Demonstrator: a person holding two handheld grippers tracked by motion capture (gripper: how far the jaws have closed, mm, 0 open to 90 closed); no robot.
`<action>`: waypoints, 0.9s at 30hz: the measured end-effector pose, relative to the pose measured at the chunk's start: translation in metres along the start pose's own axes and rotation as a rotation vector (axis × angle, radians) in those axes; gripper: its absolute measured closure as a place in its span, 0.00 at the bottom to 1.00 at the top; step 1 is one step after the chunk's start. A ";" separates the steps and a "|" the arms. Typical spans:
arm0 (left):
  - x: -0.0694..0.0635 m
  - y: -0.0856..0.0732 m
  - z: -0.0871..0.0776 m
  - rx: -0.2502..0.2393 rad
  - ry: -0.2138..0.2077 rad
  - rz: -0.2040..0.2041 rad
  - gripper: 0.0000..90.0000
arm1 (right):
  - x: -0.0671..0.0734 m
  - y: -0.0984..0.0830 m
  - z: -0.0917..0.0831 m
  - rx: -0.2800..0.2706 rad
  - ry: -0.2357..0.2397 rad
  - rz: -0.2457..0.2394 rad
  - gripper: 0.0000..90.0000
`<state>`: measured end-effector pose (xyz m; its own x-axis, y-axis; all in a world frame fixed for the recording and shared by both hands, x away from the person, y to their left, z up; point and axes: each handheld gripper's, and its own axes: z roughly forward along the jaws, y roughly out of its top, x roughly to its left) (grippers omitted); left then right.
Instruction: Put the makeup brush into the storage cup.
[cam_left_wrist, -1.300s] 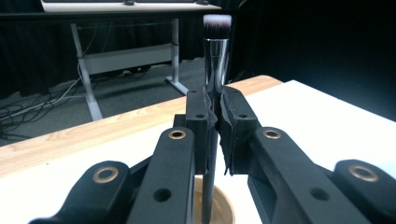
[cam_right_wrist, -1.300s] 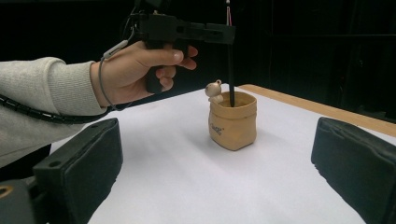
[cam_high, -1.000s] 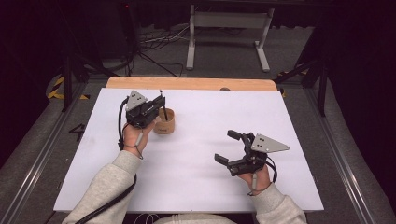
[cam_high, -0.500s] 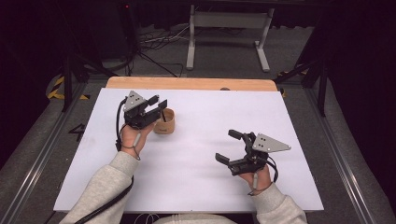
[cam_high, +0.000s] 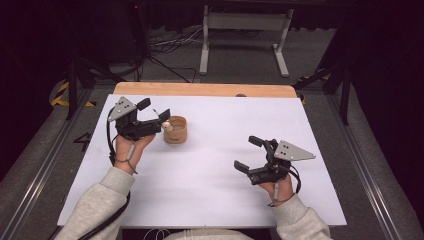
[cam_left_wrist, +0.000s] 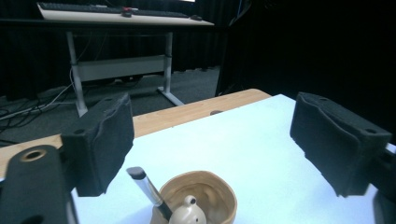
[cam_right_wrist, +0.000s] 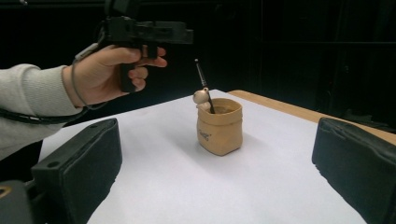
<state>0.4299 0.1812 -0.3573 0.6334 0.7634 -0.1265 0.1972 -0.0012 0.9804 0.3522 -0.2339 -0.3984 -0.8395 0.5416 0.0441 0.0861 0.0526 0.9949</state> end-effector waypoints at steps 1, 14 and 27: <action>0.000 0.000 -0.003 -0.002 -0.003 0.003 0.14 | -0.001 0.001 -0.001 0.001 -0.002 -0.003 0.02; -0.011 -0.003 -0.041 -0.018 -0.065 0.033 0.06 | -0.019 0.008 -0.019 0.009 -0.057 -0.040 0.01; -0.019 -0.025 -0.068 0.006 -0.113 0.050 0.04 | -0.030 0.002 -0.032 0.029 -0.080 -0.038 0.00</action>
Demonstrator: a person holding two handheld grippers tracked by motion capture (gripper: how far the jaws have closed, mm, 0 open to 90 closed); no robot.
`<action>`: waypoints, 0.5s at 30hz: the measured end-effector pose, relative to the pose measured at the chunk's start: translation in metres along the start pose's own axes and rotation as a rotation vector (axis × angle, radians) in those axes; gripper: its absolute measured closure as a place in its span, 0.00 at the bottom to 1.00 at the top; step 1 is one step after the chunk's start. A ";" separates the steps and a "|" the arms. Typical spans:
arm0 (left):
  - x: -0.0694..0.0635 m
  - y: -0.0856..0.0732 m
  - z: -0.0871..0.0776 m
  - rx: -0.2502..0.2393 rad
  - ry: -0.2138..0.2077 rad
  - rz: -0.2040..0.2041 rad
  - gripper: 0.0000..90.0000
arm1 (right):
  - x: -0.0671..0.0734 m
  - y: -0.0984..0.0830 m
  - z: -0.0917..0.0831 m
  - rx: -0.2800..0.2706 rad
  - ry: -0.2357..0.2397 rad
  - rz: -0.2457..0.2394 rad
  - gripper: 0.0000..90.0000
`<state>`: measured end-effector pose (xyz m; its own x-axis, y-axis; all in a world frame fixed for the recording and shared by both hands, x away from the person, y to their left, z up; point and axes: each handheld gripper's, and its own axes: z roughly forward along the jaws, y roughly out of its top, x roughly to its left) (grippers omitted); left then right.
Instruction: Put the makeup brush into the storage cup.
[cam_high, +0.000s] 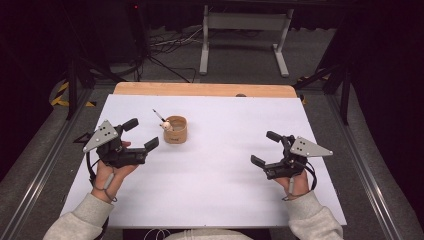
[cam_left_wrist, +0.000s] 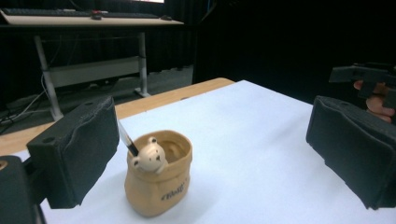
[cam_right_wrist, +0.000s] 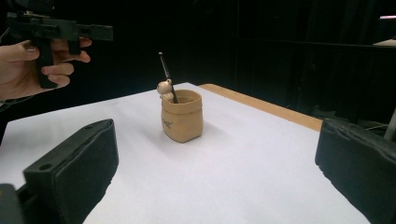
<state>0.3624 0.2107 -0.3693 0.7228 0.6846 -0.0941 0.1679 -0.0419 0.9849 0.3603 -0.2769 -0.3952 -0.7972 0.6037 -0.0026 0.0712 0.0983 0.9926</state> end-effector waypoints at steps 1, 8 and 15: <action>0.000 0.000 0.000 0.000 0.000 0.000 0.04 | 0.000 0.000 0.000 0.000 0.000 0.000 0.00; 0.000 -0.017 -0.008 0.008 -0.006 -0.017 0.04 | -0.003 -0.003 -0.007 0.021 -0.013 -0.030 0.00; 0.001 -0.033 -0.010 0.054 -0.001 -0.034 0.04 | -0.005 -0.008 -0.014 0.043 -0.025 -0.038 0.00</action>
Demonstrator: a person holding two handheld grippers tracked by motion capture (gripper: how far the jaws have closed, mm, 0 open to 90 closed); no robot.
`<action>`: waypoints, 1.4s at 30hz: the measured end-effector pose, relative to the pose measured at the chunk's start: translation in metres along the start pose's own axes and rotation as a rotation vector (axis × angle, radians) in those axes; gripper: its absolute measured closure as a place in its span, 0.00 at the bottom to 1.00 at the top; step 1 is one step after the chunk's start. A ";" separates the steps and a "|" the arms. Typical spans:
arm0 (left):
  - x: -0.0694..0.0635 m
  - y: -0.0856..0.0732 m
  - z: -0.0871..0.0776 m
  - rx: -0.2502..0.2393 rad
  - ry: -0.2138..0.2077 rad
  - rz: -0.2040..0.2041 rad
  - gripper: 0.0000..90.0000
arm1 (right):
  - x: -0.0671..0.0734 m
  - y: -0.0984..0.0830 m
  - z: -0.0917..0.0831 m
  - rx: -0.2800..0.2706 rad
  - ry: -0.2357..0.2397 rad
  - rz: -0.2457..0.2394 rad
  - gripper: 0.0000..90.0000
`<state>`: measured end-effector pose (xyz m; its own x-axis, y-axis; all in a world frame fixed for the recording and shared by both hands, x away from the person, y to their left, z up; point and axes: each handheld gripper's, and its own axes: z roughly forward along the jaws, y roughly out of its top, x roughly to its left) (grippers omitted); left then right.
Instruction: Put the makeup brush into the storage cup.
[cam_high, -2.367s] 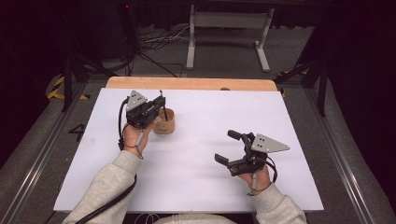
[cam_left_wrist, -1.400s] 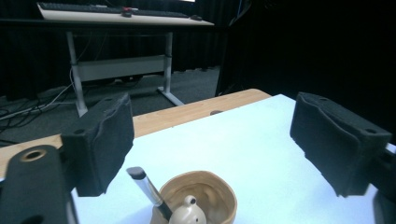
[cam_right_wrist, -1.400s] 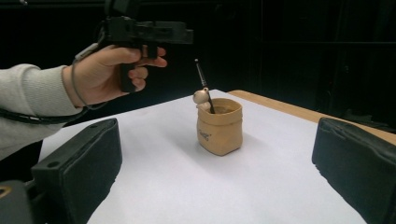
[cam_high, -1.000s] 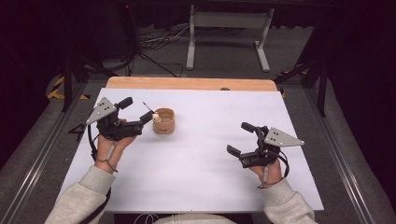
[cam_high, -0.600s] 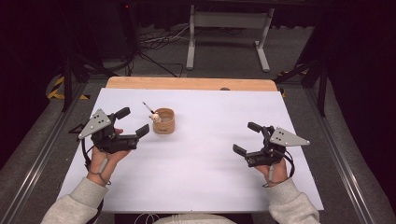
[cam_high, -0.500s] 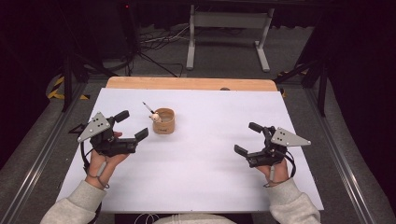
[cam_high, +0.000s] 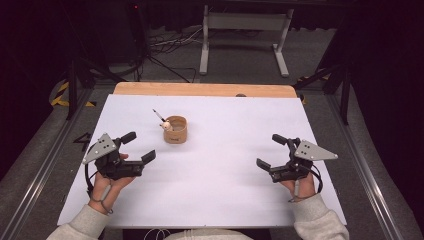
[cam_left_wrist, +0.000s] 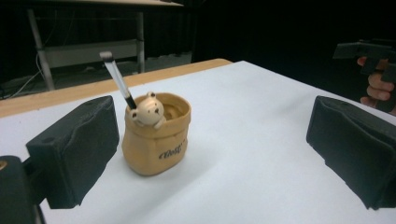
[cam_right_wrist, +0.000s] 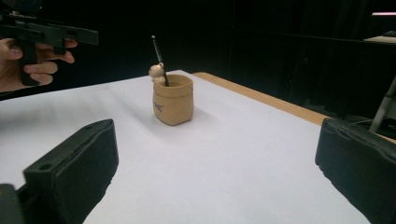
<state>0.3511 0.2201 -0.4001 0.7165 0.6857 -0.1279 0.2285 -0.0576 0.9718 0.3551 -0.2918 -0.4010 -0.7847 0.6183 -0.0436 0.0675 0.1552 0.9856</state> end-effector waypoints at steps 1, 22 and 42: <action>0.000 -0.002 -0.001 0.002 0.005 0.005 0.04 | -0.001 -0.001 -0.001 0.002 -0.003 -0.003 0.00; 0.002 -0.041 -0.004 0.022 -0.022 -0.023 0.04 | 0.005 -0.027 -0.001 0.013 0.036 0.005 0.00; 0.002 -0.060 0.000 0.023 -0.039 -0.068 0.05 | 0.007 -0.042 0.004 0.040 0.022 -0.001 0.00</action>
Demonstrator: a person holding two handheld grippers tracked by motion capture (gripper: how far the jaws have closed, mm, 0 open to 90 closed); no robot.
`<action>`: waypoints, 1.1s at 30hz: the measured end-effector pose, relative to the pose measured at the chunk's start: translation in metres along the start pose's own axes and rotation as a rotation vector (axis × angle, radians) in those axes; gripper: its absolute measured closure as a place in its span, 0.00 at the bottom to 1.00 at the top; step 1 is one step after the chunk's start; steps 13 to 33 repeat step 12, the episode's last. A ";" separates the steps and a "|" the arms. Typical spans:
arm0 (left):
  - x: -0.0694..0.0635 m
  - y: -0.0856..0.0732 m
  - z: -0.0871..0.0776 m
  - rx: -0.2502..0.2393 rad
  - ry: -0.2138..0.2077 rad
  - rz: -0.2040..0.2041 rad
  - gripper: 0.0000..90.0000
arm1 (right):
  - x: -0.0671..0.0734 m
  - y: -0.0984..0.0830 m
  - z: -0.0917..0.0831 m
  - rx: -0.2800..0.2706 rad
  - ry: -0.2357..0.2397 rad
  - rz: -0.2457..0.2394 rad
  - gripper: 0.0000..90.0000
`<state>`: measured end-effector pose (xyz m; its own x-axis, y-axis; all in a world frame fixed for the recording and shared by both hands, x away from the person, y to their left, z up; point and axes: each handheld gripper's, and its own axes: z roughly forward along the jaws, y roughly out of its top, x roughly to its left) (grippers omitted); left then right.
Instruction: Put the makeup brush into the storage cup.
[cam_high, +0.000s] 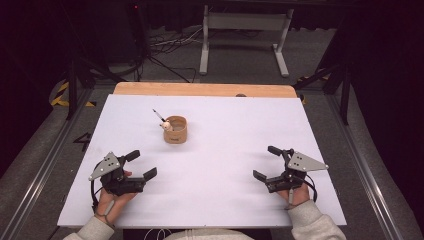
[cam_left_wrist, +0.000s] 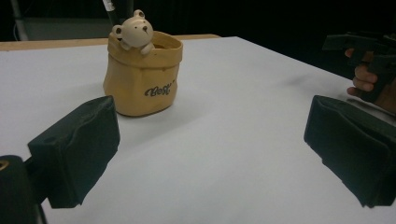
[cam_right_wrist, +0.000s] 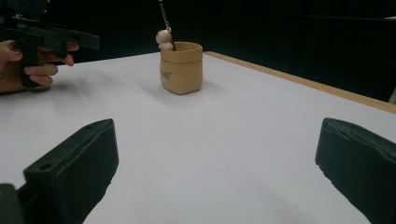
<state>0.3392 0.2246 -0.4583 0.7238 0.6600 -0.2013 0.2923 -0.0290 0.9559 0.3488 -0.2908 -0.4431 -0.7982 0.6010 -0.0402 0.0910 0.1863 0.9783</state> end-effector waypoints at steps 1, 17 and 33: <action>0.000 0.000 0.000 0.002 0.001 0.001 0.05 | 0.000 0.000 0.000 0.000 0.001 0.001 0.00; 0.000 0.000 0.000 -0.002 0.013 0.010 0.04 | 0.001 0.000 0.002 0.036 -0.020 -0.020 0.00; 0.000 0.000 0.000 -0.002 0.013 0.010 0.04 | 0.001 0.000 0.002 0.036 -0.020 -0.020 0.00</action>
